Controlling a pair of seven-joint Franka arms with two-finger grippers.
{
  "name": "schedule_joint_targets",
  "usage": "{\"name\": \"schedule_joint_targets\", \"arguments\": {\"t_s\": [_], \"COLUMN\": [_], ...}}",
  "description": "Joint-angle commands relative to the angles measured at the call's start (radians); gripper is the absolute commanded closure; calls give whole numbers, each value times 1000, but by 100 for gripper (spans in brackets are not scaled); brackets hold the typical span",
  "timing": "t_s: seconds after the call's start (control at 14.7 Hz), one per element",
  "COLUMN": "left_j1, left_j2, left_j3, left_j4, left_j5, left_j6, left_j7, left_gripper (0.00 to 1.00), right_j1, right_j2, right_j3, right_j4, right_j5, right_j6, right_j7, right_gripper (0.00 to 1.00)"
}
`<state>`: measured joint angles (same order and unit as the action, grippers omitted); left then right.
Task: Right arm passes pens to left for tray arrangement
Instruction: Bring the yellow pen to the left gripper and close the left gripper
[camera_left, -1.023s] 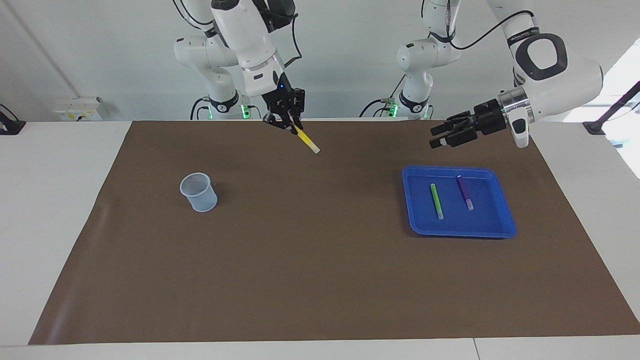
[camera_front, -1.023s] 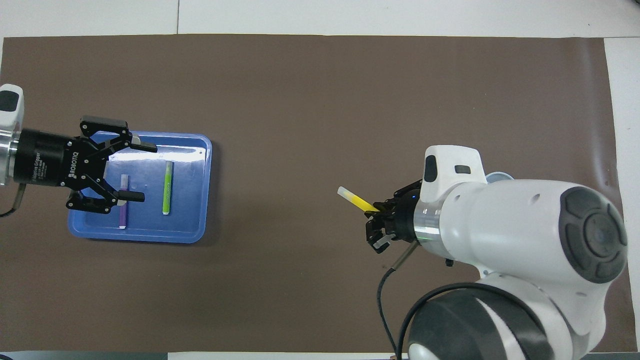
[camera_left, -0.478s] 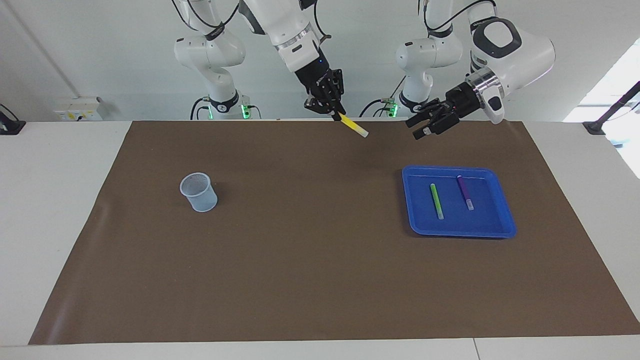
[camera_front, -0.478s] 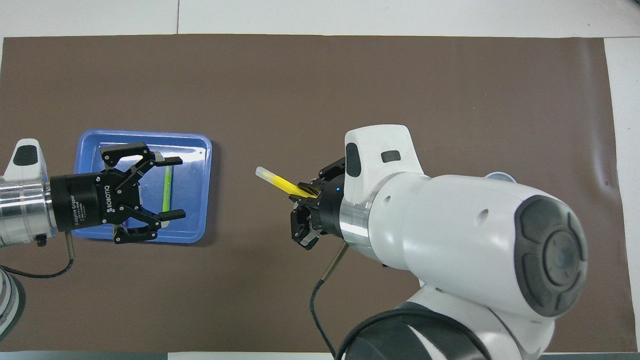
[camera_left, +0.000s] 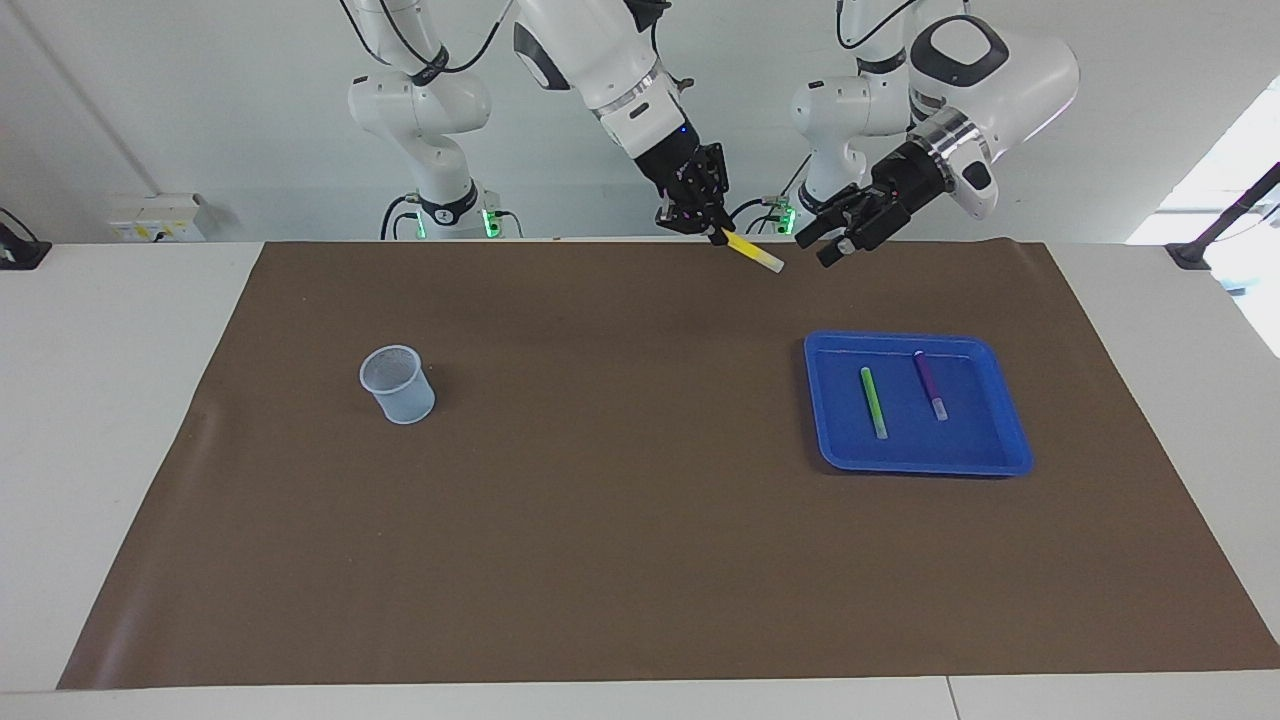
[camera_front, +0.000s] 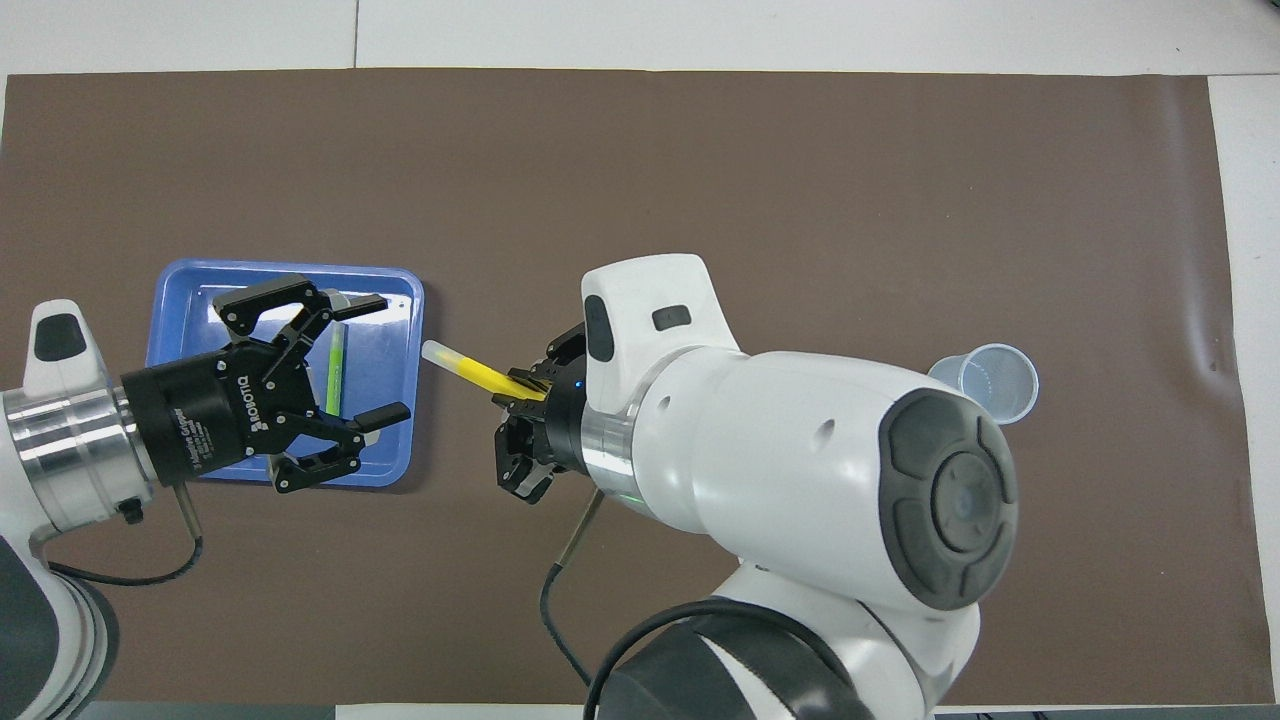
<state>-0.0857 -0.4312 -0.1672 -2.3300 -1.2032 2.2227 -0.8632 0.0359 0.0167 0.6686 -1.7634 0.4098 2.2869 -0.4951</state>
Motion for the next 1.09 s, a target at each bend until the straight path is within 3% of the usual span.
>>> {"name": "schedule_joint_targets", "arguments": {"t_s": [0.0,0.34,0.61,0.89,1.02], "left_j1": [-85,-86,-85,-78,-78], "left_j2": [-72,-95,-95,-95,-93], "left_j3": [8,6,6,-8,-8], "left_j4": [-84,-92,-92,-92,-92], "left_j5": [-22,-21,-21,-21,-21], "left_j6": [87,81,84,94,95], "left_j7": [-11,-30,-33,-39,-42], "left_gripper": [4,11,34,49,65], "right_j1": [-2,-2,-1,-1,1], "right_j2": [20,19,19,17,15], "right_j3": [35,49,49,51,51], "right_j4": [19,18,16,13,10], "right_j5": [-20,-39,-40,-43,-43], "right_j6": [19,16,16,11,9], "right_j7": [-20,-20,-20,-20,-20], "right_gripper": [100,100,100,100,100]}}
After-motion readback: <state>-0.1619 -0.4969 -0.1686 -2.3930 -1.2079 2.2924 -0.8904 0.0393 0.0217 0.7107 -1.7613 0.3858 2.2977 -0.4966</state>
